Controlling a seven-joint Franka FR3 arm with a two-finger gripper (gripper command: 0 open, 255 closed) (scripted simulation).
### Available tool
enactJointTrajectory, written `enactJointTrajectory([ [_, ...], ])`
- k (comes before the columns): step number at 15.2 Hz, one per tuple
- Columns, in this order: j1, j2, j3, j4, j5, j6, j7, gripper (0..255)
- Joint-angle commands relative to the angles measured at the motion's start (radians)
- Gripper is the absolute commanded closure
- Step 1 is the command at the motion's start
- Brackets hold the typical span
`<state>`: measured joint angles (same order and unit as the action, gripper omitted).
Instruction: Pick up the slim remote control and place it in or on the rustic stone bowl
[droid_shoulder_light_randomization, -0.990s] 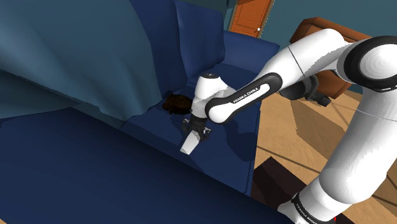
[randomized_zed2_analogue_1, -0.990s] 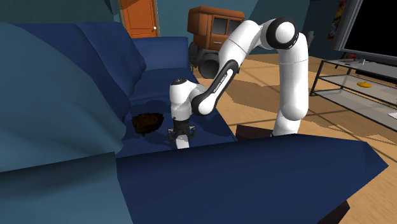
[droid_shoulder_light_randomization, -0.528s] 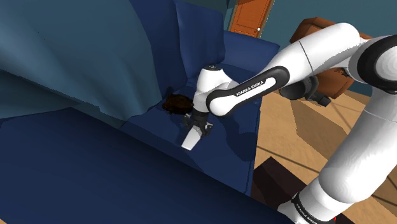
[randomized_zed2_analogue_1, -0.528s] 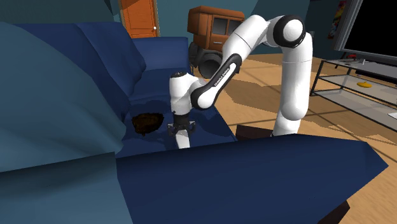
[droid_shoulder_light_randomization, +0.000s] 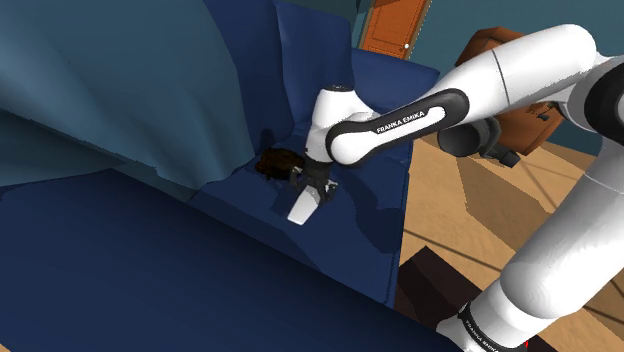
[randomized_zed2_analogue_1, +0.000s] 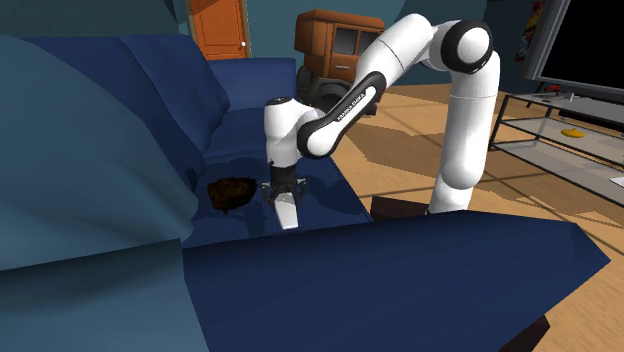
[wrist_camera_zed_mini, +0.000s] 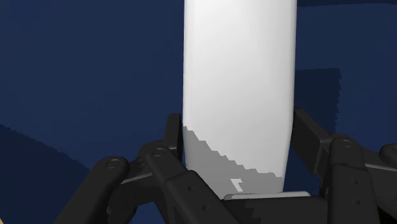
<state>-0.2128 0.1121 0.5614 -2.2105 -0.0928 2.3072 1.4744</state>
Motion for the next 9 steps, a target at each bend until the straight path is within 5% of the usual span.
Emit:
enactJointTrajectory([
  [1, -0.002, -0.022, 0.004, 0.008, 0.017, -0.026, -0.011, 255],
  [9, -0.008, -0.088, 0.007, 0.055, 0.066, -0.128, -0.046, 255],
])
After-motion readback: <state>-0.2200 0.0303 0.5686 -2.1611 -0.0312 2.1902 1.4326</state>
